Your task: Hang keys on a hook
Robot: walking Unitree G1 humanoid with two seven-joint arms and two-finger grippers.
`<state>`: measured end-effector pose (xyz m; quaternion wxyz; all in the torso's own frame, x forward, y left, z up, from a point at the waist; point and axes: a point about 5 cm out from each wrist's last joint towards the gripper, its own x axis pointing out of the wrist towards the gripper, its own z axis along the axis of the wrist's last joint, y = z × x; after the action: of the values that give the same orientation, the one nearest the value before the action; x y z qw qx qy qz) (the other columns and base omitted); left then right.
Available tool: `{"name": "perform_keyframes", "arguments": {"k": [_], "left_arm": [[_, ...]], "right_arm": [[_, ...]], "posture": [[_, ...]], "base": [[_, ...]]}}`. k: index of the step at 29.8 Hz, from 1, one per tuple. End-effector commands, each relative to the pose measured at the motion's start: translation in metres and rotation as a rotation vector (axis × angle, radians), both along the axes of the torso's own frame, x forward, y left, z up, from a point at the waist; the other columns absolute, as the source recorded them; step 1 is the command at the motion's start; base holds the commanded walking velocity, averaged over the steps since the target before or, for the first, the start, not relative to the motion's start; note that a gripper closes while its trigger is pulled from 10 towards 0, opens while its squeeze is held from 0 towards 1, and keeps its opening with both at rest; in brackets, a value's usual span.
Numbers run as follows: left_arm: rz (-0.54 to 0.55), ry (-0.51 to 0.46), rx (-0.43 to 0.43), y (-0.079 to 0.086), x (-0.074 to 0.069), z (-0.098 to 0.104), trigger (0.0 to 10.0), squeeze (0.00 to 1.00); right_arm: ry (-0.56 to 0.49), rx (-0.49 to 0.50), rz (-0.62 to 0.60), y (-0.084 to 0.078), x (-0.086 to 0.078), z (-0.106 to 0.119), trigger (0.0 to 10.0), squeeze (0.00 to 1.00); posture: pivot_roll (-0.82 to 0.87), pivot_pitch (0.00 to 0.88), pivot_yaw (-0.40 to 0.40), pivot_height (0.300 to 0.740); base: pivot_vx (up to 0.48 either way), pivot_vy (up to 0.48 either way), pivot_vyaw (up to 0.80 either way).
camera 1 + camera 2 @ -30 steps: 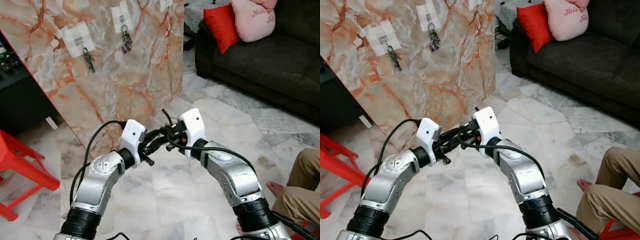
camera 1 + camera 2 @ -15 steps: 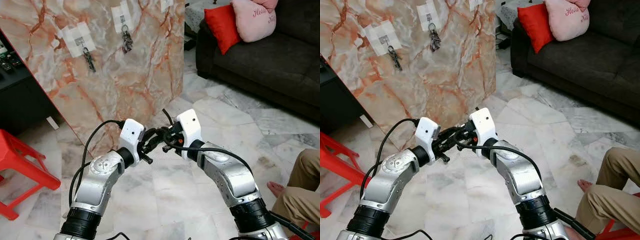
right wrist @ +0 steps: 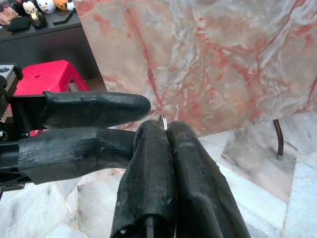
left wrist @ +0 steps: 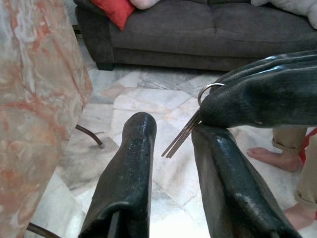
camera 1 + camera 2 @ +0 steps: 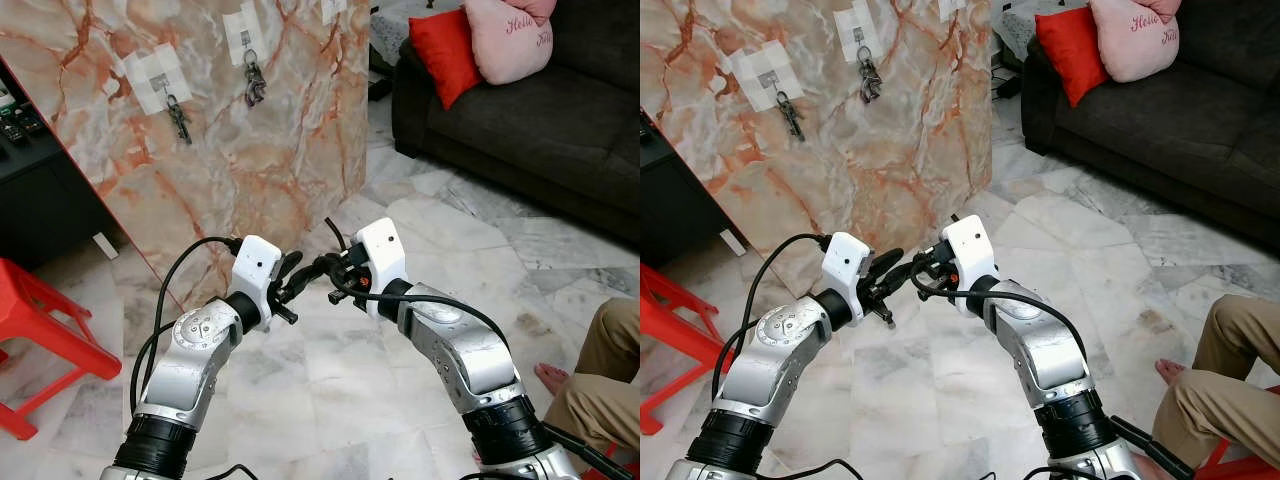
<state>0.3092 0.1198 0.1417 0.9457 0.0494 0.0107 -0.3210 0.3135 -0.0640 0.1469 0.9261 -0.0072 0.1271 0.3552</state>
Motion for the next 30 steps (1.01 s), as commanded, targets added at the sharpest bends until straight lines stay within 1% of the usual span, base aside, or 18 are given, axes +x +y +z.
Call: {"name": "perform_keyframes", "arguments": {"k": [1,3,8,14,22,30], "left_arm": [[-0.021,-0.004,0.016,-0.001,0.000,-0.001,10.0,0.00],[-0.042,-0.004,0.001,-0.003,-0.002,0.000,10.0,0.00],[-0.073,-0.003,-0.005,-0.006,-0.004,0.000,10.0,0.00],[-0.074,-0.005,-0.002,-0.006,-0.005,0.000,10.0,0.00],[-0.075,-0.008,-0.005,-0.006,-0.004,0.000,10.0,0.00],[-0.069,-0.010,-0.011,-0.006,-0.004,0.000,10.0,0.00]], "right_arm": [[-0.003,0.016,0.015,0.005,0.000,0.004,10.0,0.00],[-0.001,0.018,0.016,0.005,0.001,0.004,10.0,0.00],[0.002,0.019,0.023,0.008,0.001,0.003,10.0,0.00],[0.006,0.029,0.032,0.012,0.000,0.003,10.0,0.00],[0.024,0.048,0.063,0.023,-0.004,0.000,10.0,0.00],[0.034,0.055,0.070,0.025,-0.005,-0.001,10.0,0.00]], "posture": [[-0.05,0.080,0.026,0.740],[-0.05,0.079,0.025,0.740],[-0.05,0.080,0.025,0.740],[-0.05,0.081,0.026,0.740],[-0.05,0.082,0.024,0.740],[-0.05,0.081,0.023,0.740]], "base": [[0.000,0.000,0.00],[0.000,0.000,0.00],[0.000,0.000,0.00],[0.000,0.000,0.00],[0.000,0.000,0.00],[0.000,0.000,0.00]]}}
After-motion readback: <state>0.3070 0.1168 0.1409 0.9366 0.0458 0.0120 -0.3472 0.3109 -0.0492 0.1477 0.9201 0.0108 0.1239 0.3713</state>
